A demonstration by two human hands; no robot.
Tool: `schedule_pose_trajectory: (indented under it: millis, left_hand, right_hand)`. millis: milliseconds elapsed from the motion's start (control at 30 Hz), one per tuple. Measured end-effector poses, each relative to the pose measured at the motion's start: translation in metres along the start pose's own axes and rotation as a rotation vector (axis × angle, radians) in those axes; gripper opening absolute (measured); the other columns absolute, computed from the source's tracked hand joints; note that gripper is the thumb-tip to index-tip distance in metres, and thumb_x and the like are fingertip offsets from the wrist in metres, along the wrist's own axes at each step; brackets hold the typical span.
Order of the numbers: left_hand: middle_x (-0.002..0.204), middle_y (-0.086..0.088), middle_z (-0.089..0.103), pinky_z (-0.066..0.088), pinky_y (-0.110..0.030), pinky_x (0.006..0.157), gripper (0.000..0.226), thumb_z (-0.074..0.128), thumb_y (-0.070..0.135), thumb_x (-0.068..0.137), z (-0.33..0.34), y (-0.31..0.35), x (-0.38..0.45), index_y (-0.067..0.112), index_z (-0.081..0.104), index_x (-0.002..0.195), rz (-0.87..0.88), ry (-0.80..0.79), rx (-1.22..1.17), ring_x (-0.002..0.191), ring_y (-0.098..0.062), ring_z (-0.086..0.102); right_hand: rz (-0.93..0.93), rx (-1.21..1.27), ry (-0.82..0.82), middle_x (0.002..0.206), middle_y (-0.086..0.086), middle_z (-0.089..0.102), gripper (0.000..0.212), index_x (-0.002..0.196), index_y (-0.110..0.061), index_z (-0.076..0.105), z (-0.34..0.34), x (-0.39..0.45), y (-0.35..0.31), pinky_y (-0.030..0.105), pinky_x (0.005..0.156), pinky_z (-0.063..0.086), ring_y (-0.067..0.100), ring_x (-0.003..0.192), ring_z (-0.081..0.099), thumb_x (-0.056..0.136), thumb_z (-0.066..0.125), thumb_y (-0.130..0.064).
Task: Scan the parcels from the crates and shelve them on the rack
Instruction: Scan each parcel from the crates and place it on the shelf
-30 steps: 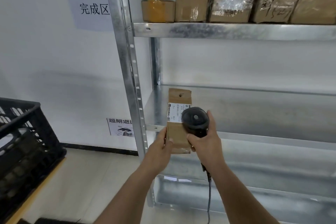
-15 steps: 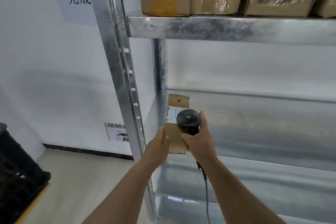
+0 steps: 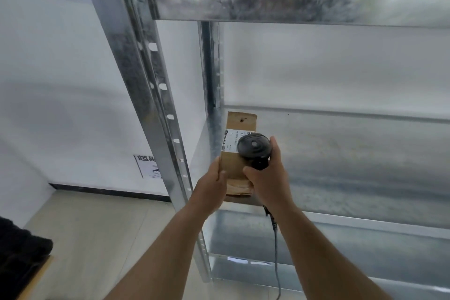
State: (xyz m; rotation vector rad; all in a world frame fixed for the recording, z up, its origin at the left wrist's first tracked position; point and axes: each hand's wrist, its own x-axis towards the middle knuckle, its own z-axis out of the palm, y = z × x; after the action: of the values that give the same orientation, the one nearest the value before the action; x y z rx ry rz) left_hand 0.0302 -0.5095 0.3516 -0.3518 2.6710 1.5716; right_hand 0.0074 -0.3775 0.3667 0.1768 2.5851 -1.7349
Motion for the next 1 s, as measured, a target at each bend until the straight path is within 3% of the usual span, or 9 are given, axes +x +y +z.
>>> schedule_pose_trajectory:
  millis: [233, 367, 467, 533, 633, 733, 833, 900, 1000]
  left_hand:
    - [0.103, -0.005, 0.061, 0.047, -0.032, 0.072, 0.04, 0.03, 0.014, 0.1, -0.004, -0.001, -0.012, 0.021, 0.041, 0.137, -0.031, 0.013, 0.054, 0.084, -0.015, 0.057]
    - [0.105, -0.003, 0.06, 0.045, -0.035, 0.077, 0.039, 0.03, 0.019, 0.102, -0.01, 0.007, -0.021, 0.019, 0.039, 0.139, -0.042, 0.001, 0.054, 0.082, -0.016, 0.053]
    - [0.122, -0.006, 0.054, 0.028, -0.022, 0.075, 0.041, 0.031, 0.02, 0.105, -0.016, 0.018, -0.032, 0.012, 0.032, 0.145, -0.02, -0.011, 0.054, 0.096, -0.011, 0.041]
    - [0.129, -0.006, 0.05, 0.025, -0.018, 0.075, 0.046, 0.032, 0.02, 0.105, -0.02, 0.023, -0.039, 0.012, 0.026, 0.149, 0.007, 0.004, 0.058, 0.104, -0.014, 0.043]
    - [0.154, -0.003, 0.034, 0.029, -0.023, 0.101, 0.053, 0.035, 0.025, 0.105, -0.026, 0.026, -0.056, 0.016, 0.017, 0.154, 0.042, 0.034, 0.072, 0.138, -0.018, 0.035]
    - [0.155, 0.001, 0.032, 0.025, -0.02, 0.104, 0.051, 0.038, 0.024, 0.104, -0.028, 0.028, -0.083, 0.019, 0.022, 0.152, 0.104, 0.072, 0.105, 0.141, -0.016, 0.032]
    - [0.156, 0.005, 0.03, 0.023, -0.02, 0.107, 0.052, 0.041, 0.026, 0.103, -0.027, 0.024, -0.112, 0.021, 0.025, 0.152, 0.118, 0.134, 0.113, 0.141, -0.014, 0.031]
    - [0.156, 0.006, 0.03, 0.021, -0.022, 0.11, 0.052, 0.043, 0.028, 0.102, -0.028, 0.02, -0.135, 0.022, 0.027, 0.151, 0.119, 0.177, 0.104, 0.143, -0.012, 0.028]
    - [0.154, 0.007, 0.034, 0.024, -0.028, 0.115, 0.05, 0.045, 0.031, 0.1, -0.037, 0.01, -0.172, 0.027, 0.033, 0.149, 0.154, 0.266, 0.149, 0.141, -0.011, 0.028]
  right_hand:
    - [0.027, 0.007, 0.002, 0.115, 0.008, 0.065, 0.097, 0.147, -0.05, 0.01, 0.008, -0.018, -0.001, 0.053, 0.077, 0.057, 0.04, 0.091, 0.067, 0.074, 0.066, -0.018]
    - [0.02, 0.042, -0.037, 0.12, 0.006, 0.063, 0.098, 0.153, -0.043, 0.011, 0.006, -0.017, -0.004, 0.051, 0.08, 0.058, 0.037, 0.095, 0.067, 0.079, 0.068, -0.013]
    - [0.006, 0.065, -0.036, 0.126, 0.003, 0.061, 0.1, 0.152, -0.046, 0.01, 0.001, -0.023, -0.005, 0.051, 0.083, 0.058, 0.033, 0.101, 0.066, 0.077, 0.071, -0.018]
    - [-0.019, 0.056, -0.03, 0.128, 0.002, 0.062, 0.1, 0.152, -0.046, 0.01, -0.006, -0.032, -0.007, 0.05, 0.086, 0.056, 0.031, 0.103, 0.066, 0.076, 0.071, -0.02]
    - [-0.092, 0.017, -0.027, 0.132, 0.001, 0.06, 0.097, 0.156, -0.037, 0.012, -0.019, -0.051, -0.009, 0.046, 0.097, 0.052, 0.027, 0.114, 0.061, 0.081, 0.07, -0.015]
    - [-0.181, 0.034, -0.03, 0.135, -0.001, 0.059, 0.099, 0.156, -0.035, 0.012, -0.028, -0.076, -0.01, 0.048, 0.094, 0.053, 0.027, 0.114, 0.061, 0.081, 0.073, -0.014]
    - [-0.265, 0.072, -0.075, 0.122, -0.023, 0.056, 0.1, 0.151, -0.045, 0.011, -0.033, -0.108, -0.014, 0.047, 0.092, 0.056, 0.018, 0.109, 0.061, 0.082, 0.077, -0.019]
    - [-0.324, 0.097, -0.102, 0.111, -0.039, 0.046, 0.098, 0.138, -0.06, 0.011, -0.034, -0.13, -0.016, 0.043, 0.093, 0.056, 0.01, 0.107, 0.058, 0.082, 0.078, -0.016]
    - [-0.397, 0.125, -0.17, 0.112, -0.04, 0.047, 0.099, 0.135, -0.064, 0.013, -0.032, -0.161, -0.016, 0.032, 0.093, 0.056, 0.005, 0.109, 0.059, 0.081, 0.078, -0.011]
